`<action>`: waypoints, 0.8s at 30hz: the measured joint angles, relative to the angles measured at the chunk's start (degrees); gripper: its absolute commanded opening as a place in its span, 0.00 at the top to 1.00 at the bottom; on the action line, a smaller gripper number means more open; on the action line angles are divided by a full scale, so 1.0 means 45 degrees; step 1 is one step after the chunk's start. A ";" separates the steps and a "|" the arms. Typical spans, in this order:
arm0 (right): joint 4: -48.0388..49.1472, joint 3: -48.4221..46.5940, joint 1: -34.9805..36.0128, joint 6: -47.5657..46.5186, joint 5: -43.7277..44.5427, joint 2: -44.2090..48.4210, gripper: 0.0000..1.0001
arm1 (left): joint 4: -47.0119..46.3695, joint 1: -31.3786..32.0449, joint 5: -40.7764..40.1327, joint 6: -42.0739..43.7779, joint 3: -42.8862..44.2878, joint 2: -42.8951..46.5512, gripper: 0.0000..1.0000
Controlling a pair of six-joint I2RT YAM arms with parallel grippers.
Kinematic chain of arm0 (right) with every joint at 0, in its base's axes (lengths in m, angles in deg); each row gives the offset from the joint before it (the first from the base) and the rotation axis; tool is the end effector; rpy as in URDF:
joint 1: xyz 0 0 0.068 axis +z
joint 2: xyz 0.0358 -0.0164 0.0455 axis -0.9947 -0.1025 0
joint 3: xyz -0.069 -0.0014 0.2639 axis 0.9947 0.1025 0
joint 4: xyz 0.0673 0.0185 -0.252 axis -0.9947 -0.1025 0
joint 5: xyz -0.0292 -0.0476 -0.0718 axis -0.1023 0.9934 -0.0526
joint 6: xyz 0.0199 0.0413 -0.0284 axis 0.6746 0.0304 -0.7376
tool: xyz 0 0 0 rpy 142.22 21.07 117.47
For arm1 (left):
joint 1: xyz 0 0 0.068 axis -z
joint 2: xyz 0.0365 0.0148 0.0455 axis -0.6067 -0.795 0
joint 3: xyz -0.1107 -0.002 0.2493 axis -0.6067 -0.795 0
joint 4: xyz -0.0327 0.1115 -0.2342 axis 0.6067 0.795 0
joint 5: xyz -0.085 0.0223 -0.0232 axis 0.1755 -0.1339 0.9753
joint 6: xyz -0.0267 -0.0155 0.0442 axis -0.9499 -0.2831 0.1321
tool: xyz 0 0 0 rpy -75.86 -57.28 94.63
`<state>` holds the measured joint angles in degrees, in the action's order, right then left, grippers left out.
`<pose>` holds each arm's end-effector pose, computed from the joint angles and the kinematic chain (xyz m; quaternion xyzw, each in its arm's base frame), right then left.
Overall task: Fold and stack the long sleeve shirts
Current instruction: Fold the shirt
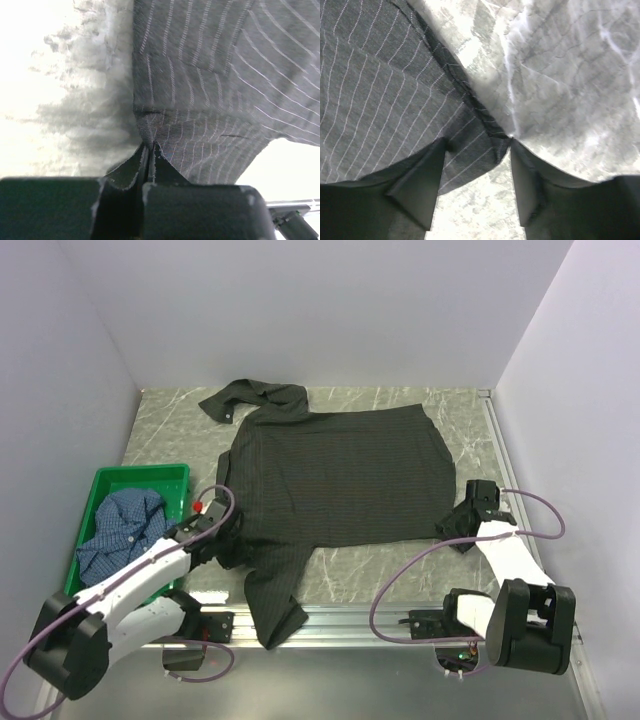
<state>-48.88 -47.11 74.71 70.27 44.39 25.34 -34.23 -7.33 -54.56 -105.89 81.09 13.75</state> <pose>0.1851 -0.0318 0.1646 0.4300 0.8729 0.0494 0.2252 0.1445 -0.0824 0.1633 -0.2844 0.9312 -0.1585 0.1637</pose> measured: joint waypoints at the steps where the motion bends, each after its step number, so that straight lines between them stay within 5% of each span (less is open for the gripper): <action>1: -0.0073 0.0000 -0.0005 -0.0005 0.0049 0.0083 0.51 | 0.0272 0.0000 -0.0015 0.0005 0.0136 0.0223 0.99; 10: -0.0544 -0.0165 0.0000 -0.0248 0.0228 0.0408 0.92 | 0.1598 0.0000 -0.0369 0.0253 0.2035 0.0986 0.99; 24: -0.0840 -0.2458 0.0000 -0.0340 0.0141 -0.0889 0.99 | 0.2268 -0.0398 -0.1569 0.0913 0.4609 -0.0661 0.96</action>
<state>-52.66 -58.17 74.71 68.74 45.02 21.34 -24.02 -9.12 -61.62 -101.78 101.84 10.78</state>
